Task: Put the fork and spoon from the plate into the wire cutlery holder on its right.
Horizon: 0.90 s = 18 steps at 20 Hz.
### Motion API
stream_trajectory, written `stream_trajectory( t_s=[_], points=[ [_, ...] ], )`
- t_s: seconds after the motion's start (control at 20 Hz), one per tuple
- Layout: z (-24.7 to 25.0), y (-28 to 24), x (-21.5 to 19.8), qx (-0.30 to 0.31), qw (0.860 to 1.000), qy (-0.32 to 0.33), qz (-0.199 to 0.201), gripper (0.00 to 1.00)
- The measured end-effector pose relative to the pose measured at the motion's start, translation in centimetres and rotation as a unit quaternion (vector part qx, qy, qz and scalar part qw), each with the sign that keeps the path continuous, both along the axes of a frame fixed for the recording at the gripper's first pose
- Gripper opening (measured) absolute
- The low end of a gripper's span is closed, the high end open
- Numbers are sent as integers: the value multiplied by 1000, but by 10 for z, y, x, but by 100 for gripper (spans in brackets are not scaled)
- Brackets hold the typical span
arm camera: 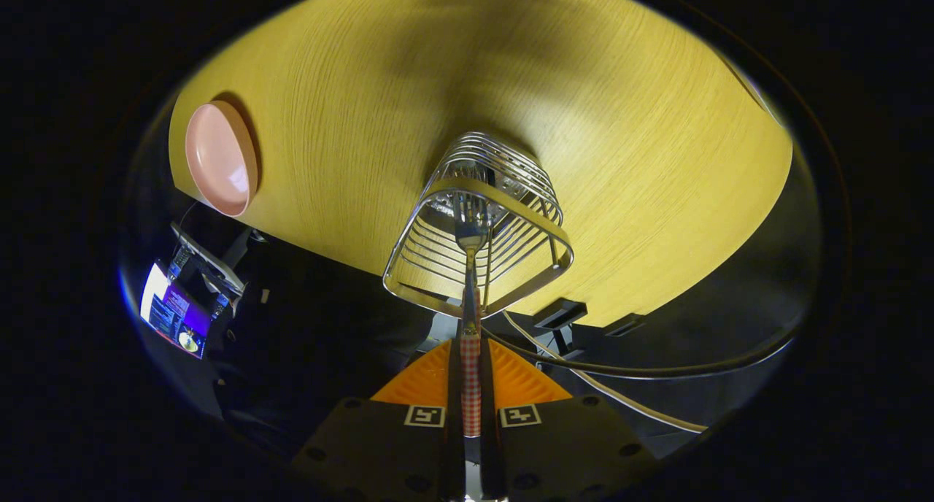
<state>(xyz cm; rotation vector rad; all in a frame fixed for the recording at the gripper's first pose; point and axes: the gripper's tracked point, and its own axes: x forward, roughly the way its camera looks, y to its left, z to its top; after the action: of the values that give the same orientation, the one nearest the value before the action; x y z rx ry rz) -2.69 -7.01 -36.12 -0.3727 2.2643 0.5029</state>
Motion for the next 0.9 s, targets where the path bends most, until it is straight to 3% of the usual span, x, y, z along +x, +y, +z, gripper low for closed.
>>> stream_trajectory(
  t_s=[0.15,0.3,0.55,0.6,0.7,0.8,0.9],
  points=[
    [-4,3,3,8,1000,-13,-2,15],
    [-6,9,15,31,998,-50,-15,29],
    [17,23,24,99,982,-146,-73,59],
    [26,24,24,110,977,-166,-81,78],
    [39,27,25,132,963,-211,-107,98],
    [48,28,31,155,941,-268,-137,98],
    [64,32,35,173,909,-338,-172,100]
  ],
)
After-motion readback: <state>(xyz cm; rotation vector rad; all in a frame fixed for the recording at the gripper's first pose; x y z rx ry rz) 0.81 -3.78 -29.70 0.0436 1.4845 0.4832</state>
